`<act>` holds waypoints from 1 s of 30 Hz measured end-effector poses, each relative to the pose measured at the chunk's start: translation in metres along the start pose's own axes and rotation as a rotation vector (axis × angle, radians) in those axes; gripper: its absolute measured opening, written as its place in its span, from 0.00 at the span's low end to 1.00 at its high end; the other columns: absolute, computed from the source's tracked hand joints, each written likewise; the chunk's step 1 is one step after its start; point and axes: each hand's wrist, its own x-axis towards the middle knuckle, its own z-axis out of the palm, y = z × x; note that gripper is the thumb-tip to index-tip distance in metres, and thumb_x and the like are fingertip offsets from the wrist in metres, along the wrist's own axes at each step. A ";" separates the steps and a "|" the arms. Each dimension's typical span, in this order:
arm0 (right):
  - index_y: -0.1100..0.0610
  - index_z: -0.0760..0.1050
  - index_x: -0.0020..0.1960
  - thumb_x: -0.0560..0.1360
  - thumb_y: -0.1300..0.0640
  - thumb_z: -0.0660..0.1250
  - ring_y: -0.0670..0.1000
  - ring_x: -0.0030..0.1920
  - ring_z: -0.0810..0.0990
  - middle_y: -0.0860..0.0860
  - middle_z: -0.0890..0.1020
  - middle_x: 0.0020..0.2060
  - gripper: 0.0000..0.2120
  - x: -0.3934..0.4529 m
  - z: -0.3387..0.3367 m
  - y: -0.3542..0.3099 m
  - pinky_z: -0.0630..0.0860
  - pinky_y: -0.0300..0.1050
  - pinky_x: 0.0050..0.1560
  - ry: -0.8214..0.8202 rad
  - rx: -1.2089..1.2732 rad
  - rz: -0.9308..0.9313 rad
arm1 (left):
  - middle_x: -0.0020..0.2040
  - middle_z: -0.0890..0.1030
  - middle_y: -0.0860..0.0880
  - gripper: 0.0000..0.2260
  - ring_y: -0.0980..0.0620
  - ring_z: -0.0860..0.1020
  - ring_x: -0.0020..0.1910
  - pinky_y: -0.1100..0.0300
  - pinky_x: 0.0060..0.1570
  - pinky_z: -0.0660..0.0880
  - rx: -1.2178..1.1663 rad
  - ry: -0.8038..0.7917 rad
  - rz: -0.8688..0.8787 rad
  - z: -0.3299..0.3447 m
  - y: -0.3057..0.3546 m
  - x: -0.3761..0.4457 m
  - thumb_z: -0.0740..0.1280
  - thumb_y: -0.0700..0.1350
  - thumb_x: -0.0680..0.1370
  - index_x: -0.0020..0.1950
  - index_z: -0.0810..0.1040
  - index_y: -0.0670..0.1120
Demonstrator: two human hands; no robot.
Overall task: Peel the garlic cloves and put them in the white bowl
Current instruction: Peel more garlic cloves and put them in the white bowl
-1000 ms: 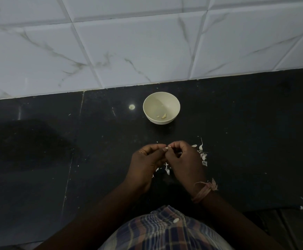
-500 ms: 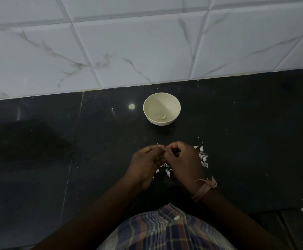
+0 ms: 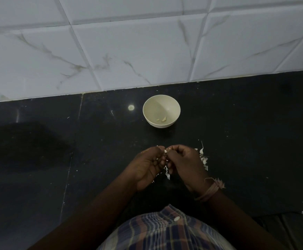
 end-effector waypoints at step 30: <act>0.57 0.84 0.48 0.78 0.62 0.71 0.50 0.33 0.82 0.54 0.86 0.36 0.03 -0.014 -0.002 -0.016 0.80 0.44 0.38 0.034 -0.091 -0.179 | 0.45 0.85 0.41 0.10 0.52 0.83 0.39 0.64 0.41 0.81 -0.063 0.005 0.204 -0.003 -0.002 -0.009 0.70 0.34 0.73 0.54 0.82 0.36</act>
